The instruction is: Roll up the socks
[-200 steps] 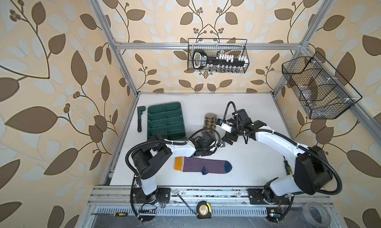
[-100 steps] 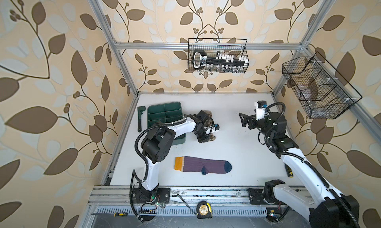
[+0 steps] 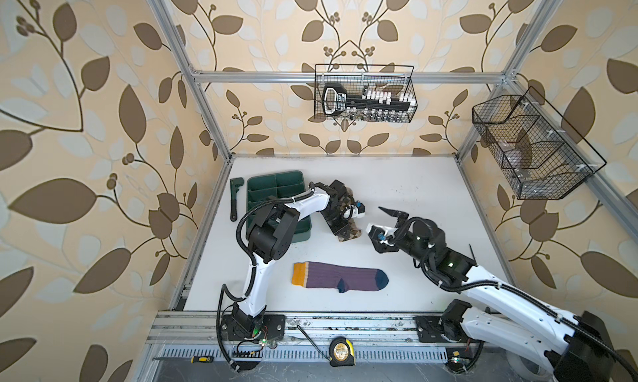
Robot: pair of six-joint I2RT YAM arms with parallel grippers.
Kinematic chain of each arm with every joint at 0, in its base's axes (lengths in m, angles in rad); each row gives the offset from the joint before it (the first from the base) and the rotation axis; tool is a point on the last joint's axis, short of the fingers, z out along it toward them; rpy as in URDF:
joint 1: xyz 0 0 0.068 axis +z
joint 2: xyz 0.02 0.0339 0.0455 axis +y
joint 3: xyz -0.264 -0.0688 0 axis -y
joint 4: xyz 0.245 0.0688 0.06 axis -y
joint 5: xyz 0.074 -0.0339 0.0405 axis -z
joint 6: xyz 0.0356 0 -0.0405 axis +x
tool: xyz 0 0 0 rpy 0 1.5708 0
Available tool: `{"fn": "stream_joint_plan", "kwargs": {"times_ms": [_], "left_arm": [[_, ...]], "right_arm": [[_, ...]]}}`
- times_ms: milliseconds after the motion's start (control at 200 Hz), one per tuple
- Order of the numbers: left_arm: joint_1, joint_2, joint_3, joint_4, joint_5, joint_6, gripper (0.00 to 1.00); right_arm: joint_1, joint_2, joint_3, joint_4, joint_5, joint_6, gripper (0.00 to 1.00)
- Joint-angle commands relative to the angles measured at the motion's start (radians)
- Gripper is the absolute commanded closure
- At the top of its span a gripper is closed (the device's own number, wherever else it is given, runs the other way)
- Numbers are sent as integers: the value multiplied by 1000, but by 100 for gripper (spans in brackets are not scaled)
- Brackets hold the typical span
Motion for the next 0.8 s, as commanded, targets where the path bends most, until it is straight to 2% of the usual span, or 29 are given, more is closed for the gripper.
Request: {"fn": "stream_joint_plan", "kwargs": {"times_ms": [0, 115, 285, 405, 605, 680, 795], "left_arm": [[19, 21, 22, -48, 36, -17, 100], [29, 17, 20, -41, 50, -25, 100], [34, 17, 17, -34, 55, -28, 100], [36, 19, 17, -32, 62, -29, 100], [40, 21, 12, -23, 74, -33, 100], [39, 21, 8, -18, 78, -33, 100], [39, 28, 0, -10, 82, -37, 100]], "right_arm": [[51, 74, -23, -3, 114, -214, 11], [74, 218, 9, 18, 103, -177, 17], [79, 454, 89, 130, 135, -211, 28], [53, 576, 172, 116, 109, -230, 36], [26, 740, 273, 61, 68, -263, 45], [21, 774, 294, 49, 55, -255, 47], [14, 799, 309, 8, 29, -247, 55]]}}
